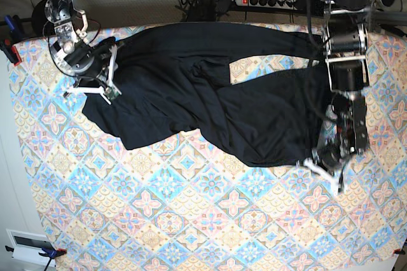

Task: Layout the t-shirt on the table in an organized manner, then fold the t-shirt properly
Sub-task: 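Grasp a shirt corner with the left gripper and pull it outward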

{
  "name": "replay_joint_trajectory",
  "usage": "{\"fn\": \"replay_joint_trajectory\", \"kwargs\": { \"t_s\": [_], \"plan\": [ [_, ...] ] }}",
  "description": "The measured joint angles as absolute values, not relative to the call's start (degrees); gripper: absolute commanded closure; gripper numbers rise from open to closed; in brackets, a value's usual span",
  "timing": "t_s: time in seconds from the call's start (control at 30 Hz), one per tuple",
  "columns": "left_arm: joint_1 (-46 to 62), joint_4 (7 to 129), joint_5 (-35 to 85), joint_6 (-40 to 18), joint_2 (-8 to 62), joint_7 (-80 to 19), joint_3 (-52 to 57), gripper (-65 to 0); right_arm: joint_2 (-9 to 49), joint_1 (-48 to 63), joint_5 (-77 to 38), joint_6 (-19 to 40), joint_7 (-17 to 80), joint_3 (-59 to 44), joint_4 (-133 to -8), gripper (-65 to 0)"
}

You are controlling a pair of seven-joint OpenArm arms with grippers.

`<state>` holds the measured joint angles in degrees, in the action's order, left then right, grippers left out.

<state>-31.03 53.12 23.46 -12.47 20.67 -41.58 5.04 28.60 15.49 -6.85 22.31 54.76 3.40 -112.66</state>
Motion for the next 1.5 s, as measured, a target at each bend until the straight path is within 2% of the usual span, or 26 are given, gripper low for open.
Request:
{"fn": "replay_joint_trajectory", "kwargs": {
  "t_s": [0.13, 0.37, 0.43, 0.57, 0.7, 0.8, 0.87, 1.03, 1.13, 1.2, 1.4, 1.5],
  "plan": [
    [-35.29, 58.17, 23.66, -12.25, 21.23, -41.63, 5.17, 0.0, 26.83, 14.9, -6.72, 22.26, 55.53, 3.31, -112.55, -17.7],
    [-34.96, 83.64, 24.45, -12.6, 22.63, -52.21, 5.43, 0.0, 25.69, 12.51, -6.96, 22.28, 54.63, 3.25, -112.42, -17.7],
    [-35.11, 91.33, 28.88, -13.21, 23.31, -56.16, 8.36, 0.0, 24.14, 12.71, -6.55, 22.33, 55.57, 3.14, -112.33, -17.7],
    [-27.51, 107.9, 38.94, -12.58, 27.07, -69.17, 16.75, 0.0, 23.49, 12.69, -7.09, 22.31, 55.07, 3.29, -112.36, -17.7],
    [-15.88, 114.28, 45.43, -13.23, 30.0, -69.95, 21.5, -0.1, 23.51, 12.78, -6.81, 22.33, 55.13, 3.36, -112.33, -17.7],
    [-9.45, 110.15, 40.99, -12.75, 29.67, -66.57, 24.56, -0.2, 23.66, 12.78, -6.81, 22.31, 55.11, 3.31, -112.33, -17.7],
    [-8.95, 103.31, 38.79, -12.51, 29.82, -63.24, 24.67, -1.0, 23.64, 12.67, -6.83, 22.33, 54.92, 3.33, -112.4, -17.7],
    [-13.13, 84.58, 37.87, -12.45, 29.17, -58.35, 23.77, -11.7, 23.66, 12.69, -6.9, 22.33, 55.2, 5.37, -112.46, -17.7],
    [-19.29, 74.54, 37.34, -12.27, 28.64, -56.07, 19.29, -19.1, 23.35, 13.06, -6.81, 22.33, 55.24, 5.69, -112.46, -17.7],
    [-22.7, 68.88, 38.59, -13.04, 27.29, -50.09, 15.7, -23.1, 23.38, 12.91, -6.79, 22.31, 55.05, 5.69, -112.46, -17.7],
    [-27.86, 51.33, 34.89, -11.77, 26.2, -38.24, 3.22, -27.3, 23.62, 13.04, -6.81, 22.33, 55.31, 5.58, -112.49, -17.7],
    [-32.58, 42.74, 31.66, -12.21, 23.27, -32.58, -0.43, -28.6, 23.42, 13.15, -6.83, 22.33, 55.35, 5.48, -112.57, -17.7]
  ]
}}
